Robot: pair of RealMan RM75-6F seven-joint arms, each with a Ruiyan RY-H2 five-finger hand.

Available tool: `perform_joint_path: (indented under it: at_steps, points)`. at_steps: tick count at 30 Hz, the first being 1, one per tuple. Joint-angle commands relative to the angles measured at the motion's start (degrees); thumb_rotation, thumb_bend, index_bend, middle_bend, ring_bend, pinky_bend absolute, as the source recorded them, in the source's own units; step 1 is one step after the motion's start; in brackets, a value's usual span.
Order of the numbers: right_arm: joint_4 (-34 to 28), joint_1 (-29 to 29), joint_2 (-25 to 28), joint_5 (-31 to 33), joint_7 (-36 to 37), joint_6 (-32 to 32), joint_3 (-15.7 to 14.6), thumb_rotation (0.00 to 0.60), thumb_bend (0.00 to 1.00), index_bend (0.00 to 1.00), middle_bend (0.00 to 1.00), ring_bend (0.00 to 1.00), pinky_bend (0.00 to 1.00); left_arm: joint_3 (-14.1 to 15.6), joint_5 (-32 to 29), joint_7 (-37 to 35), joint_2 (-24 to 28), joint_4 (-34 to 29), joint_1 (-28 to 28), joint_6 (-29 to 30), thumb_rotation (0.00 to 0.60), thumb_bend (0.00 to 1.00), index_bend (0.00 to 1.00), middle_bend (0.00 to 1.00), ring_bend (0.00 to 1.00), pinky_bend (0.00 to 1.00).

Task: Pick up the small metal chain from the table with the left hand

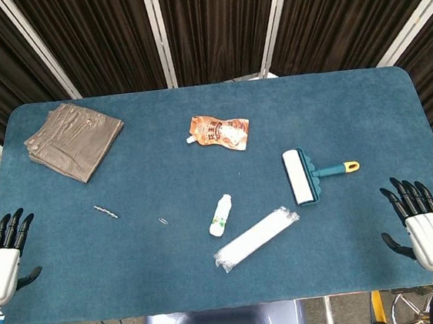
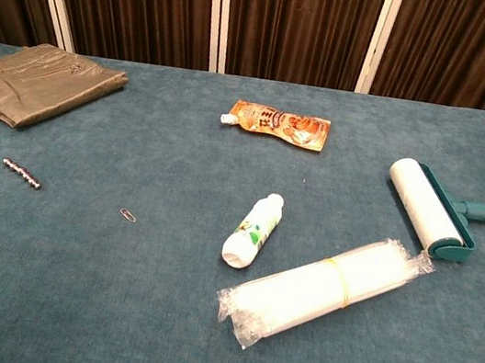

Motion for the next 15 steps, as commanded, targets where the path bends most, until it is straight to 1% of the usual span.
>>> perform_joint_path:
  at_steps: [1,3,15]
  points:
    - [-0.01,-0.07,-0.01,-0.15,0.17,0.24,0.01,0.6,0.16,0.03,0.0,0.0,0.0,0.03,0.12,-0.02,-0.01,0.01,0.05,0.12,0.6,0.13,0.0,0.0,0.0,0.0]
    - [0.0,-0.14,-0.06,-0.16,0.18,0.34,0.01,0.6,0.16,0.0,0.0,0.0,0.0,0.07,0.13,0.0,0.01,-0.01,0.1,0.16,0.6,0.13,0.0,0.0,0.0,0.0]
    - [-0.22,-0.07,0.02,0.12,-0.14,-0.11,-0.01,0.6,0.16,0.0,0.0,0.0,0.0,0.07,-0.28,-0.41,0.12,-0.02,-0.11,-0.61,0.6,0.13,0.0,0.0,0.0,0.0]
